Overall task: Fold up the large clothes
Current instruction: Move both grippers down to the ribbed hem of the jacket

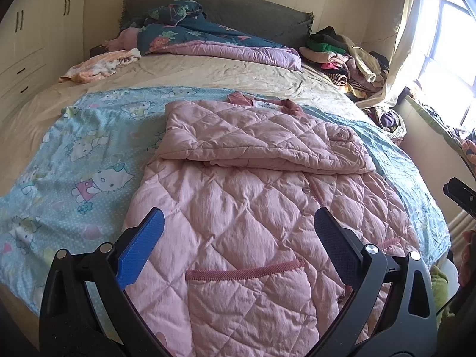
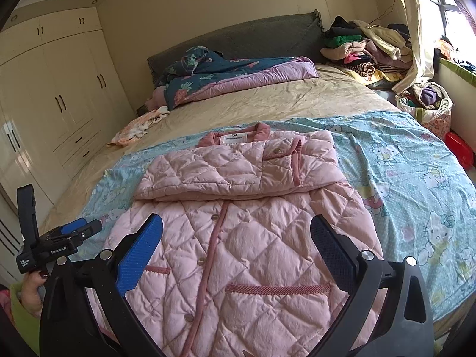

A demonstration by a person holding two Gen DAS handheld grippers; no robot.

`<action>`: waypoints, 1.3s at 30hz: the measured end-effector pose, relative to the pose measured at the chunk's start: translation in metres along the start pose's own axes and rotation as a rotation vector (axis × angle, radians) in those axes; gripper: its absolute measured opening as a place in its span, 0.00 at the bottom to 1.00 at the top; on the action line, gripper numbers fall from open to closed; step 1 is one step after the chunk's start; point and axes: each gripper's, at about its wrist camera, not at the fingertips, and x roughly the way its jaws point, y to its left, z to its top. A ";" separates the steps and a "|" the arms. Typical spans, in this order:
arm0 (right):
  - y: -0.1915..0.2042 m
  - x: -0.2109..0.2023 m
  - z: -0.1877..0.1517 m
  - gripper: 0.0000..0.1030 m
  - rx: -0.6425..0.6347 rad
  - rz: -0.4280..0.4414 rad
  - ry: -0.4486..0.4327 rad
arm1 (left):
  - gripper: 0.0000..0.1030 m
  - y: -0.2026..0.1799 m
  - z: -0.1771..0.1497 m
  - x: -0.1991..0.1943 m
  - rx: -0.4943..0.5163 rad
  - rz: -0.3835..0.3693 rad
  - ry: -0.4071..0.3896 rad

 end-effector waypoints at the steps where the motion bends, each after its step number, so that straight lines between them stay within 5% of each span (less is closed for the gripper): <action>1: -0.001 -0.001 -0.002 0.96 -0.002 -0.007 0.001 | 0.92 0.000 -0.003 0.000 0.002 0.000 0.003; 39: -0.049 -0.015 -0.064 0.96 0.000 -0.132 0.070 | 0.92 0.012 -0.075 0.000 0.042 0.040 0.082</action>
